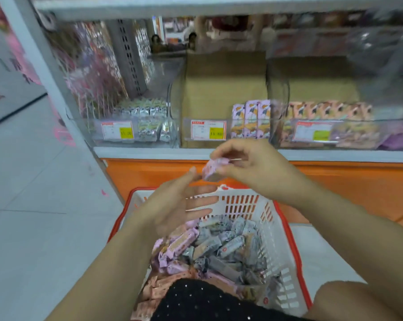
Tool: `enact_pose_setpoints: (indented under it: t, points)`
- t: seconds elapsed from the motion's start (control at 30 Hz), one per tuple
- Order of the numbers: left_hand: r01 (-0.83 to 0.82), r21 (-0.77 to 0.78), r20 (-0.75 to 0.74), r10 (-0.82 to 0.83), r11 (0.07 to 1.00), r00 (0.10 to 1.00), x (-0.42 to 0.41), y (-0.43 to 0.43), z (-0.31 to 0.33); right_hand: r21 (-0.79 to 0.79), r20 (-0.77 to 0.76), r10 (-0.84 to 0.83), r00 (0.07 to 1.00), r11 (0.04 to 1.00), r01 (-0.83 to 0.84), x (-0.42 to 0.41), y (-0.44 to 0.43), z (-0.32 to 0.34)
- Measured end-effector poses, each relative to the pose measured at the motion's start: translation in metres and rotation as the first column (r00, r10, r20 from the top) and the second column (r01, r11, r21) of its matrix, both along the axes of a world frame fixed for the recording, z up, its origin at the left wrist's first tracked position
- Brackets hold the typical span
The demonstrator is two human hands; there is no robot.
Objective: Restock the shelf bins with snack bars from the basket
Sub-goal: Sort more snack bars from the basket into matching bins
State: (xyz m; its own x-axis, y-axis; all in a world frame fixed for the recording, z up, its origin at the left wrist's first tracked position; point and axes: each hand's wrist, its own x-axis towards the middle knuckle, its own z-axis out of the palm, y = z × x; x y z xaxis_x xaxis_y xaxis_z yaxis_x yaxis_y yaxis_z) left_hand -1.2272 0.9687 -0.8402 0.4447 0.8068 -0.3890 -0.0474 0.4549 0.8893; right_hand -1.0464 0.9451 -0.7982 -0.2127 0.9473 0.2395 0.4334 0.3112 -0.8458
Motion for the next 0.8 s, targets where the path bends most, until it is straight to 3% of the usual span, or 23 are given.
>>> enact_pose_setpoints:
  t: [0.13,0.2,0.3,0.4,0.47,0.57,0.63,0.73,0.8]
  points:
    - [-0.040,0.044,0.134,0.033,0.998,0.990,0.011,-0.019,0.020,0.222,0.232,0.029,0.972,0.972,-0.082,-0.009,-0.026,0.000]
    - [-0.060,0.066,0.150,0.050,0.996,0.987,0.014,-0.026,0.023,0.230,0.258,0.040,0.965,0.968,-0.101,-0.005,-0.034,-0.001]
    - [-0.105,0.055,0.173,0.095,0.993,0.980,0.017,-0.033,0.028,0.161,0.155,0.014,0.988,0.986,-0.039,-0.002,-0.042,0.000]
    - [-0.113,0.089,0.145,0.099,0.990,0.984,0.021,-0.034,0.028,0.031,-0.093,-0.022,0.995,0.999,0.025,-0.005,-0.044,0.005]
    - [-0.134,0.132,0.121,0.119,0.982,0.986,0.023,-0.031,0.028,-0.022,-0.230,-0.122,0.966,0.993,0.120,-0.006,-0.037,0.009]
    - [-0.109,0.188,0.064,0.099,0.976,0.993,0.026,-0.026,0.034,-0.057,-0.306,-0.289,0.907,0.957,0.285,-0.006,-0.020,0.010]
    - [-0.041,0.244,-0.057,0.056,0.969,0.997,0.025,-0.022,0.041,-0.101,-0.381,-0.303,0.873,0.953,0.286,-0.002,-0.010,0.006]
    - [0.077,0.332,-0.251,0.009,0.940,0.968,0.018,-0.008,0.050,-0.178,-0.355,-0.239,0.904,0.966,0.186,0.011,0.000,0.002]
    - [0.012,0.378,-0.240,0.086,0.926,0.967,0.018,0.004,0.054,-0.220,-0.285,-0.213,0.934,0.963,0.152,0.020,0.003,0.003]
